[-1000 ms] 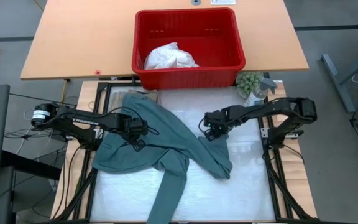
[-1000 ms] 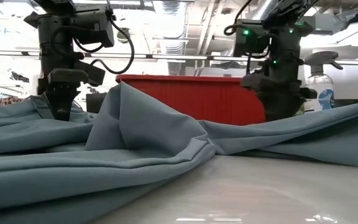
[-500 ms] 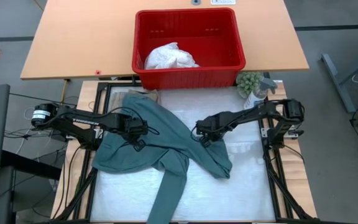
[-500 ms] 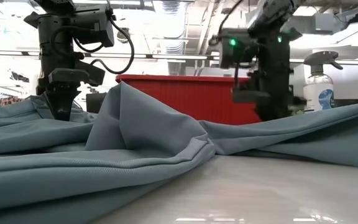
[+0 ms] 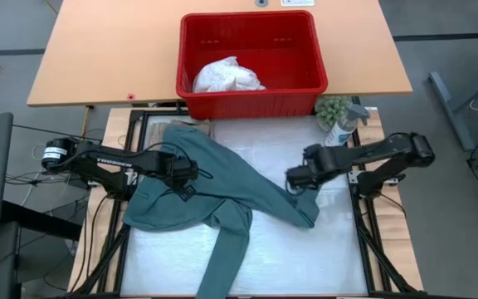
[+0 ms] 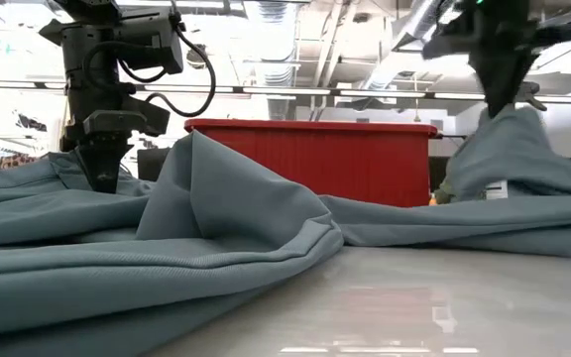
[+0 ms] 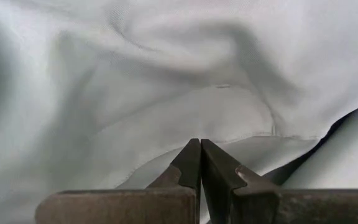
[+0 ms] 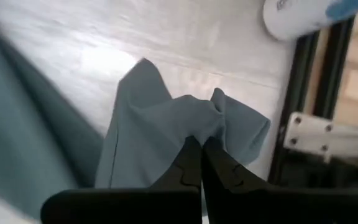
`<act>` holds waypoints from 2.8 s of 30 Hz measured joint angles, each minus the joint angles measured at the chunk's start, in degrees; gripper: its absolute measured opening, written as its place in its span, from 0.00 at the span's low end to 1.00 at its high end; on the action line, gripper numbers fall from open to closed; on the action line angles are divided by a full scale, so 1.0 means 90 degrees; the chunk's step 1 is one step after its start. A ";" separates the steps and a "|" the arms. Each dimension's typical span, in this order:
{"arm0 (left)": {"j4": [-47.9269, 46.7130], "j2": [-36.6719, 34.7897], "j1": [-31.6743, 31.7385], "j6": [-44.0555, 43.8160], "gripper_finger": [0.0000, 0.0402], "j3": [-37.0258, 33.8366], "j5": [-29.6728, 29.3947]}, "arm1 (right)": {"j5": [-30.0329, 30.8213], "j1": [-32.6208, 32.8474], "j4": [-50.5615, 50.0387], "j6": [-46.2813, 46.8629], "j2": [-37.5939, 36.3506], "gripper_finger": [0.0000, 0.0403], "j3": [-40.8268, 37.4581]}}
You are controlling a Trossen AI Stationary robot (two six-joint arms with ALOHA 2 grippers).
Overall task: Fold Laundry from Bin
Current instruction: Fold the blue pants in the red bin
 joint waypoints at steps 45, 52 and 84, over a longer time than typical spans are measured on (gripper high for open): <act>-0.0005 0.0000 0.0027 0.0291 0.00 0.0000 -0.0118 | -0.1922 0.7203 0.0189 0.4167 -0.0182 0.44 0.0507; 0.0041 0.0000 0.0027 0.0185 0.00 0.0000 -0.0118 | -0.1008 0.5555 0.0123 0.1933 0.0052 0.43 0.0313; 0.0451 0.0000 0.0027 0.0143 0.00 0.0000 0.0141 | -0.4443 0.3368 0.1751 0.4341 0.0180 0.47 -0.3135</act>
